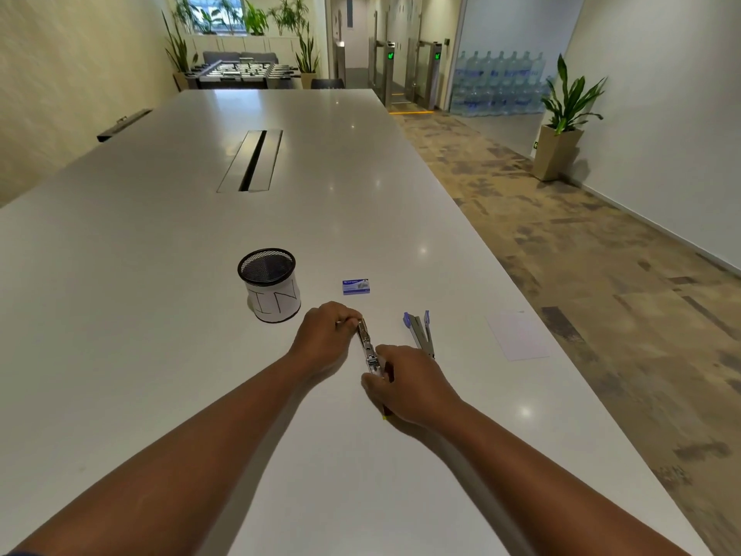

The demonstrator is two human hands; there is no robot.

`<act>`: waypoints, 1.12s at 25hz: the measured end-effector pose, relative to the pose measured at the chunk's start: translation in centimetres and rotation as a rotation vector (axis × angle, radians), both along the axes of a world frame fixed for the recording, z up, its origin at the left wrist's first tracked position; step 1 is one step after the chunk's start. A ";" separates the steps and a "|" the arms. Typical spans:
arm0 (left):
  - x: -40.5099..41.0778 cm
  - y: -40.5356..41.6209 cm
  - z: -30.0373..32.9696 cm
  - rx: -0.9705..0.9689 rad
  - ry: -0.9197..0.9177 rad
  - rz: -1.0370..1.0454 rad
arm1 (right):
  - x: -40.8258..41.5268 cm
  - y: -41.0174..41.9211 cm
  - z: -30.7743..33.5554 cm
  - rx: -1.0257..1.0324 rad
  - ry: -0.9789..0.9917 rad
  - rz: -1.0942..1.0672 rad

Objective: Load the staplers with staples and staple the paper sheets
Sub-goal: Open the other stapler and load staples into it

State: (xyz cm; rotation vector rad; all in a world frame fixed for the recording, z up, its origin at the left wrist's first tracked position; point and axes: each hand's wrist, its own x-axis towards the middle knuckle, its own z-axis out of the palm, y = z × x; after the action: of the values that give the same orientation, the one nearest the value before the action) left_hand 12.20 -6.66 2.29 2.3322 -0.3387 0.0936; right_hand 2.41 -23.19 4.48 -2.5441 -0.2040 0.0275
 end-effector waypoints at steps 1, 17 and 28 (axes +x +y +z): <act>0.1 0.3 -0.1 0.019 -0.009 -0.040 | 0.3 -0.2 0.2 0.040 0.025 -0.004; 0.5 0.9 -2.3 0.133 -0.196 -0.084 | 6.3 -1.8 2.7 0.141 0.420 0.222; 0.6 0.6 -2.6 0.126 -0.196 -0.038 | 6.9 -1.9 2.4 0.108 0.434 0.222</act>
State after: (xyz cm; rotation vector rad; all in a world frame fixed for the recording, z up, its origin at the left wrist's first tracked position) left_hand 12.81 -6.07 -0.27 2.4456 -0.4986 0.2909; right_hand 9.28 -25.11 6.86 -2.3288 -0.3030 0.6293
